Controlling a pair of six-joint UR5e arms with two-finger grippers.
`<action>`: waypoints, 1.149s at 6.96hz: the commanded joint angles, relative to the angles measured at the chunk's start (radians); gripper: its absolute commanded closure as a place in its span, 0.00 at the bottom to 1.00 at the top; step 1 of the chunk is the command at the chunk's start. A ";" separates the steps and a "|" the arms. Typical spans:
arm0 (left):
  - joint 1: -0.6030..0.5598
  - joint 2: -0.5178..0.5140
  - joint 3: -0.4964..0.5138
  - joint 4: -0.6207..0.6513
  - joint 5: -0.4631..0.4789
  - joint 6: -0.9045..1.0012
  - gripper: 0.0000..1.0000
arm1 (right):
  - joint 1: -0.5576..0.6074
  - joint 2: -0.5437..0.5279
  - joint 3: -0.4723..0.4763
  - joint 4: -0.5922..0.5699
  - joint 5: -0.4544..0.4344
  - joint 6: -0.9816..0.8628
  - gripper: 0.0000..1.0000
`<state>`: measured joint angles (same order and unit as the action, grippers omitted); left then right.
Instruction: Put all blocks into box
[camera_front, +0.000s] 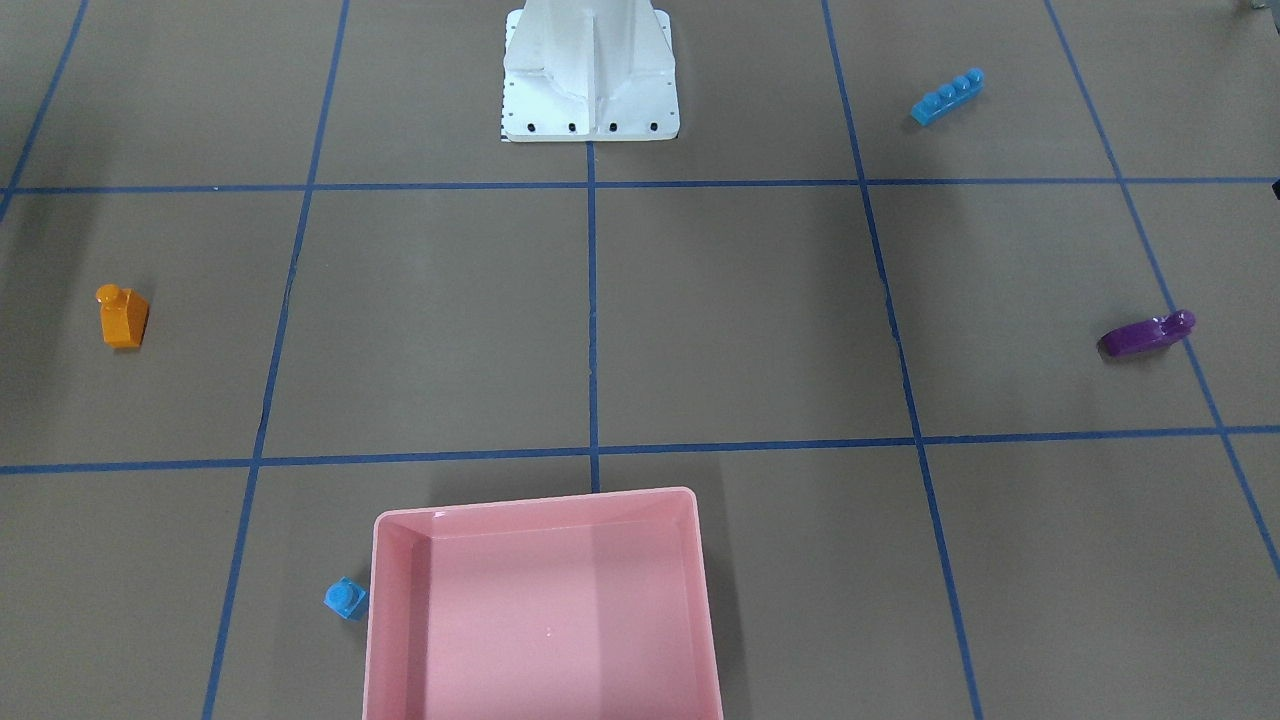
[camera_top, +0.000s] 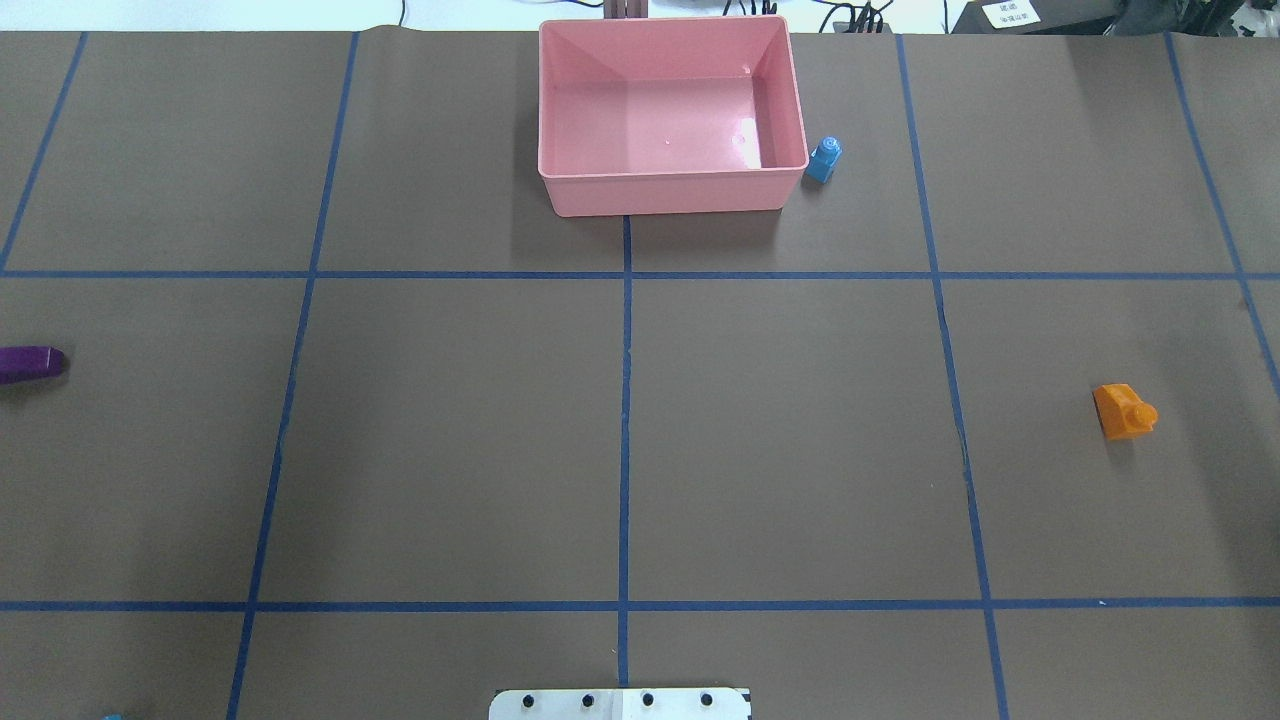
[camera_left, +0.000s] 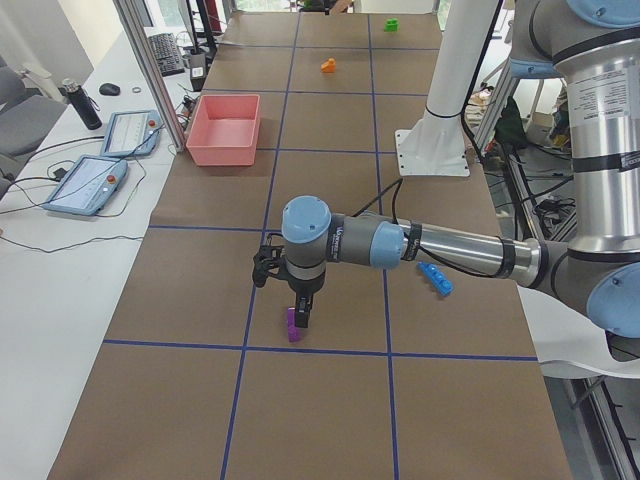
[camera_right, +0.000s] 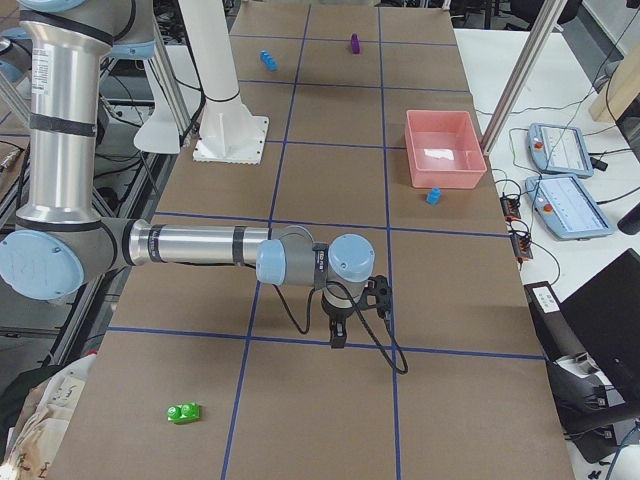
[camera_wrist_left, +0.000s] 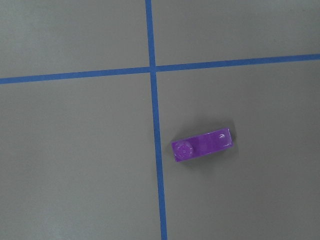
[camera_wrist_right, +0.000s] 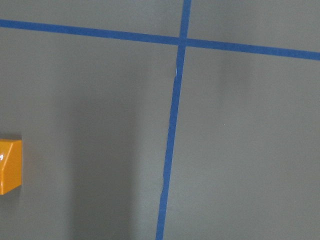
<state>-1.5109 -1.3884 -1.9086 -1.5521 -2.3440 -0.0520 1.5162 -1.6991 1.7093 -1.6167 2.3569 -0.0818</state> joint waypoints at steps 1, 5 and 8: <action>0.059 -0.008 0.005 -0.075 0.002 0.004 0.00 | -0.008 0.001 0.003 0.001 0.001 -0.001 0.00; 0.100 0.003 0.005 -0.111 -0.008 -0.006 0.00 | -0.155 0.000 -0.008 0.145 0.041 0.108 0.00; 0.110 0.003 0.009 -0.105 0.003 -0.006 0.00 | -0.400 0.001 0.003 0.314 0.039 0.568 0.00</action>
<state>-1.4021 -1.3854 -1.9012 -1.6575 -2.3435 -0.0588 1.2064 -1.6994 1.7040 -1.3643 2.3960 0.2965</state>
